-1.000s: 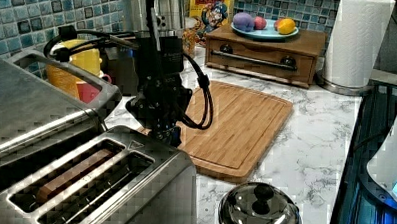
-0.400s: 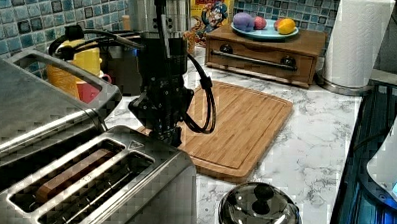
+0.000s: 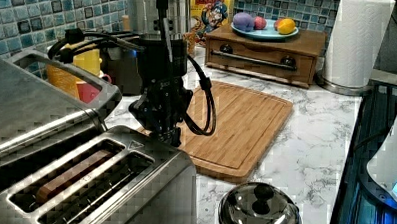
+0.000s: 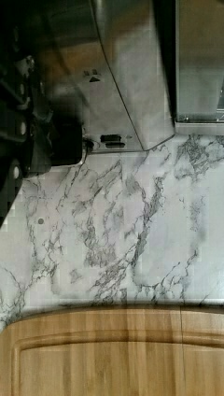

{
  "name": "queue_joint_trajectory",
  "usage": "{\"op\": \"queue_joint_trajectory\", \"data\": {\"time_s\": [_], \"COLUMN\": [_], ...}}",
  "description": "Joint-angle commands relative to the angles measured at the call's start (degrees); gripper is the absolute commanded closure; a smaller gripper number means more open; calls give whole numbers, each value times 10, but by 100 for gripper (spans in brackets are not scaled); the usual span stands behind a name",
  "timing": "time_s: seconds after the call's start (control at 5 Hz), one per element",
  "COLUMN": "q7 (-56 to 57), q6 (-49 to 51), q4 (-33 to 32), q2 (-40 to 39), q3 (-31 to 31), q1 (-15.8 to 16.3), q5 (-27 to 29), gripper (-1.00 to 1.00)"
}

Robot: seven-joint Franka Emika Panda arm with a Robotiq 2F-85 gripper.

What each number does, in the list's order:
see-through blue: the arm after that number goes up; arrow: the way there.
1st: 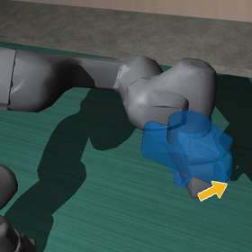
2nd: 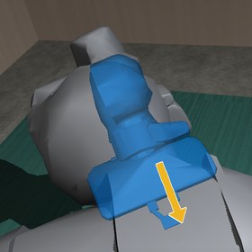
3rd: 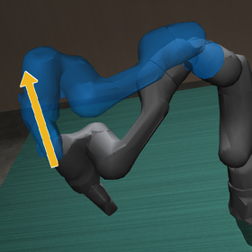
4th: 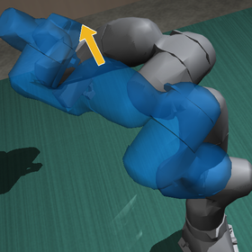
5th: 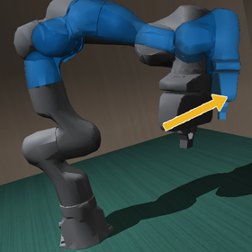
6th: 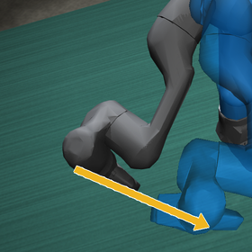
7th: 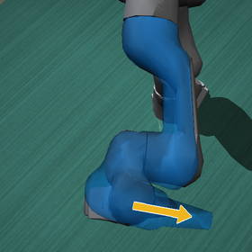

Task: Turn on the toaster.

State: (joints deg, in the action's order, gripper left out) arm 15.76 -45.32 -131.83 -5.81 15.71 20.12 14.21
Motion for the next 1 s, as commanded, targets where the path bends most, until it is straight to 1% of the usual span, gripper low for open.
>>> {"op": "queue_joint_trajectory", "data": {"time_s": [0.2, 0.8, 1.0], "q7": [-3, -4, -2], "q6": [-64, -64, -64], "q4": [-115, -115, -116], "q2": [-102, -103, -102], "q3": [-56, -54, -58], "q1": [-29, -30, -26], "q5": [-45, -46, -44], "gripper": [100, 100, 100]}}
